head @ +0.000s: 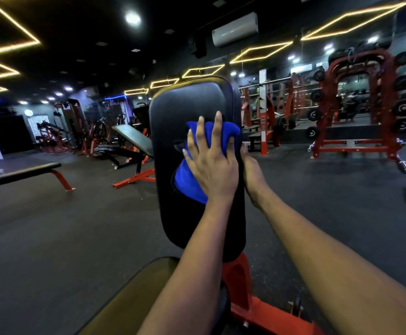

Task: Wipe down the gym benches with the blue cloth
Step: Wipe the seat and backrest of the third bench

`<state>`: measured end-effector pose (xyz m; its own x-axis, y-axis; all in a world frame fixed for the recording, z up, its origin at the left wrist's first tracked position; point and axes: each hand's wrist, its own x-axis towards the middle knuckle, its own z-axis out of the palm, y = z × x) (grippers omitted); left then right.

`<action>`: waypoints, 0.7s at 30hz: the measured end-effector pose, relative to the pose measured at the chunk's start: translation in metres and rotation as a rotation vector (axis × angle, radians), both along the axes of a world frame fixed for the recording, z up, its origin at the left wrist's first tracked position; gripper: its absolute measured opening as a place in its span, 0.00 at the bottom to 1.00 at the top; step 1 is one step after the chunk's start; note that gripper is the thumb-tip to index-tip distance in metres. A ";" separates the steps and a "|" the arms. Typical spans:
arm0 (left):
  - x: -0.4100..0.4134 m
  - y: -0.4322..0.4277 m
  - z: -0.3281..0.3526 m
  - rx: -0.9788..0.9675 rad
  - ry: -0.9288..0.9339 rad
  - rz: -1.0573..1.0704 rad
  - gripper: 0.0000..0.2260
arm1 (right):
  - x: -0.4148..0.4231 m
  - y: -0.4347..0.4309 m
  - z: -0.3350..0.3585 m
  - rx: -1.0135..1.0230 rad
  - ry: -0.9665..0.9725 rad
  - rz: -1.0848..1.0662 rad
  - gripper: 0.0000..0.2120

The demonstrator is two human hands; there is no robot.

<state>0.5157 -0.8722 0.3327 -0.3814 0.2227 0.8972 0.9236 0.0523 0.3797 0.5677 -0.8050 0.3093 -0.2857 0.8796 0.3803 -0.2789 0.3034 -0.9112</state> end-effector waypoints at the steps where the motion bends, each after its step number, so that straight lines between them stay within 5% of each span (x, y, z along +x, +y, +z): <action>1: 0.001 -0.001 -0.008 0.001 -0.003 0.013 0.24 | -0.001 0.004 -0.003 0.004 -0.016 0.015 0.50; 8: -0.005 -0.012 -0.071 -0.004 0.032 0.015 0.23 | -0.018 0.045 -0.024 0.035 -0.019 0.009 0.51; 13: -0.004 0.005 -0.003 -0.012 0.087 0.067 0.24 | -0.009 0.004 -0.001 0.001 0.089 0.007 0.38; 17: -0.009 0.019 0.057 0.004 0.168 0.096 0.23 | -0.019 0.020 -0.008 -0.058 0.211 0.097 0.52; 21: -0.019 0.024 0.094 0.040 0.261 0.010 0.25 | -0.020 0.023 -0.008 -0.095 0.193 0.143 0.44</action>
<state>0.4965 -0.8481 0.4270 -0.1375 0.1822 0.9736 0.9901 0.0518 0.1301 0.5479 -0.7823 0.3014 -0.3395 0.8699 0.3578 -0.4846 0.1643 -0.8592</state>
